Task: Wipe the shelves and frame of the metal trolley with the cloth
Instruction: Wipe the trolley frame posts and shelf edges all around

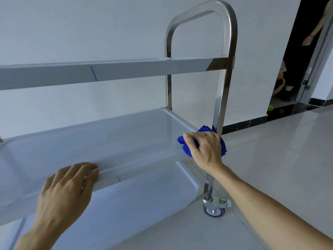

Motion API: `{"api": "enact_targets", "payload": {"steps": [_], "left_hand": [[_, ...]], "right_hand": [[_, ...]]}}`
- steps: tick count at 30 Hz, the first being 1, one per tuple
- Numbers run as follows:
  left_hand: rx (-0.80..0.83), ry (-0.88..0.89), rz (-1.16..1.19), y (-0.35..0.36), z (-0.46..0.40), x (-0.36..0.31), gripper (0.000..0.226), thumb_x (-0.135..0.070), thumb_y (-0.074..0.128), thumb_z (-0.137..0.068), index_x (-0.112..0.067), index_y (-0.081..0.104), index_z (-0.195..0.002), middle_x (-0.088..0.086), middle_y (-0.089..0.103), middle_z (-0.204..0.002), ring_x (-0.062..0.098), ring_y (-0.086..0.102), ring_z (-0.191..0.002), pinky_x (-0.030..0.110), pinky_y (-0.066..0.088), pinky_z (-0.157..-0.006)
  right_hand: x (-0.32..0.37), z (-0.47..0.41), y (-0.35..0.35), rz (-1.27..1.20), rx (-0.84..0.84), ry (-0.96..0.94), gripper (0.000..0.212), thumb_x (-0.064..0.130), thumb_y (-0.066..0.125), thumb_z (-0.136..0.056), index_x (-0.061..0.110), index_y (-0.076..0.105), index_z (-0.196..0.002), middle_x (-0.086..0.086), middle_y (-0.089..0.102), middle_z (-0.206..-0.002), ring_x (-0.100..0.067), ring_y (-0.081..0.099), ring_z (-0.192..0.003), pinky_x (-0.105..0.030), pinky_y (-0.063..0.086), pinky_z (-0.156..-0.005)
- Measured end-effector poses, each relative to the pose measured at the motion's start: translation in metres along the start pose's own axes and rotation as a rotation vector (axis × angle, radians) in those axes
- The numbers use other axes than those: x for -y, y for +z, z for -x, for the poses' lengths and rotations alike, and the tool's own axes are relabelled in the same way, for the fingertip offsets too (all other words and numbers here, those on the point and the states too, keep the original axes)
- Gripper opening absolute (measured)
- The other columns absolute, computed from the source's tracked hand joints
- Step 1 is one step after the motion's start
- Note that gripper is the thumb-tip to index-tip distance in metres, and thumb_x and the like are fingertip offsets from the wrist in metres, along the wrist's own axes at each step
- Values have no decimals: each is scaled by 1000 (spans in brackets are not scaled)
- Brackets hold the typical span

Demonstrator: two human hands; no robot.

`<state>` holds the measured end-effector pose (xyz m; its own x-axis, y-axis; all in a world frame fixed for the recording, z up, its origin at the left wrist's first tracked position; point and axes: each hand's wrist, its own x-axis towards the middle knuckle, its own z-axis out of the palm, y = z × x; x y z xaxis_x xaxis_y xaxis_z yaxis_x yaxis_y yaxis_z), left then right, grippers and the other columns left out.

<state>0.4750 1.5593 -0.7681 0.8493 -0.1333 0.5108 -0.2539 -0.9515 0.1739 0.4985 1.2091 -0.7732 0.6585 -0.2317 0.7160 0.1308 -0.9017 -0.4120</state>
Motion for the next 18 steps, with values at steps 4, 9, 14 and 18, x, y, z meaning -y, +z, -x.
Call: {"api": "enact_targets", "payload": {"steps": [4,9,14,18], "left_hand": [[-141,-24,-58,12,3,-7,29,-33,39,-93,-21,65,-88,-2,67,-89,33,64,-90,44,45,-75],[-263,-10,-54,37,-3,9,42,-34,25,-99,-18,61,-83,3,61,-78,37,61,-80,49,43,-67],[-313,72,6,50,-9,29,47,-37,24,-101,-17,65,-90,2,67,-88,35,62,-82,52,46,-71],[-273,97,-3,39,-12,27,48,-41,23,-100,-20,65,-90,-2,67,-88,32,63,-82,49,48,-71]], "right_hand": [[53,18,26,114,-60,-31,61,57,24,-96,27,74,-77,8,75,-79,-27,62,-82,-43,39,-86],[113,52,75,-68,-134,-360,45,63,42,-96,29,72,-90,10,72,-91,-26,57,-86,-44,37,-86],[68,47,74,38,-135,-745,52,68,57,-85,30,71,-117,5,68,-116,-30,60,-100,-48,40,-93],[-3,17,41,187,-58,-679,55,69,61,-82,30,71,-120,7,68,-120,-30,62,-103,-48,44,-92]]}}
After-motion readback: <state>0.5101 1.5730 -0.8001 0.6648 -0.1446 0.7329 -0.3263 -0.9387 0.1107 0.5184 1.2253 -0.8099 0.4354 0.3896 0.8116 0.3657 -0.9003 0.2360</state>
